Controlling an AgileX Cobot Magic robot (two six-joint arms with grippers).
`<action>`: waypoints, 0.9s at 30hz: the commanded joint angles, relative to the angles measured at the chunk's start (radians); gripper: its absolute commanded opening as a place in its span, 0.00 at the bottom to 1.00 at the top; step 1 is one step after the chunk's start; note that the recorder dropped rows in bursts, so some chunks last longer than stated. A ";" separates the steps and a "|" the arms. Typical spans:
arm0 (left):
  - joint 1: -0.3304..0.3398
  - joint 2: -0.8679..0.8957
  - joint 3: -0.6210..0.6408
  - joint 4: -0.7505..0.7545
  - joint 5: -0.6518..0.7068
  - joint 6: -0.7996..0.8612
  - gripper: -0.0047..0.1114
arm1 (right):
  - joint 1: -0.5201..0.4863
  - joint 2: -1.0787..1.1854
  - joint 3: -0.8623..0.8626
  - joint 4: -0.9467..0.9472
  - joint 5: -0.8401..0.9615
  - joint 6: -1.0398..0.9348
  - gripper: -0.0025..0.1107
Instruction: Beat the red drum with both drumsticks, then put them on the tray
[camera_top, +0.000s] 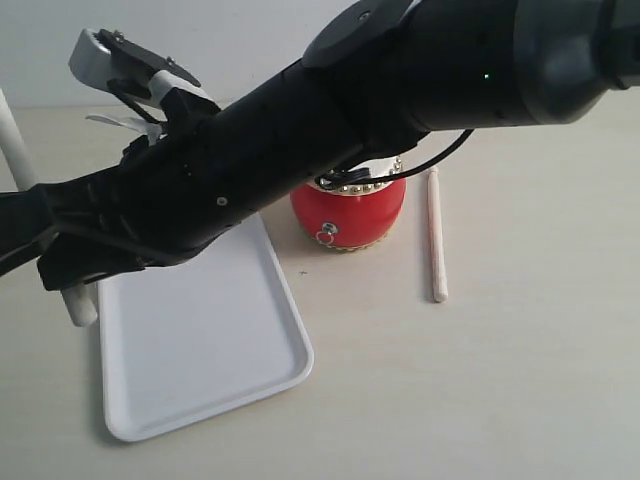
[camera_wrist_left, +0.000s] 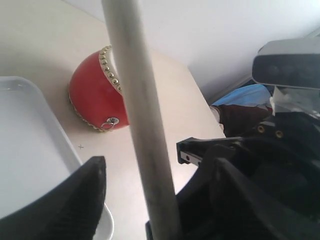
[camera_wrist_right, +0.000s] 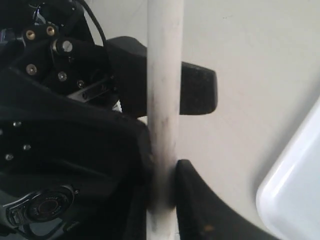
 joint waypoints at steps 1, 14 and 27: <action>0.001 0.001 -0.002 -0.016 -0.001 0.004 0.55 | 0.010 0.000 0.004 0.028 -0.033 -0.012 0.02; 0.001 0.001 -0.002 -0.016 -0.001 -0.026 0.55 | 0.016 0.000 0.004 -0.001 -0.057 -0.011 0.02; -0.017 0.001 0.001 -0.016 0.012 -0.104 0.55 | 0.028 0.048 0.004 0.000 -0.100 -0.019 0.02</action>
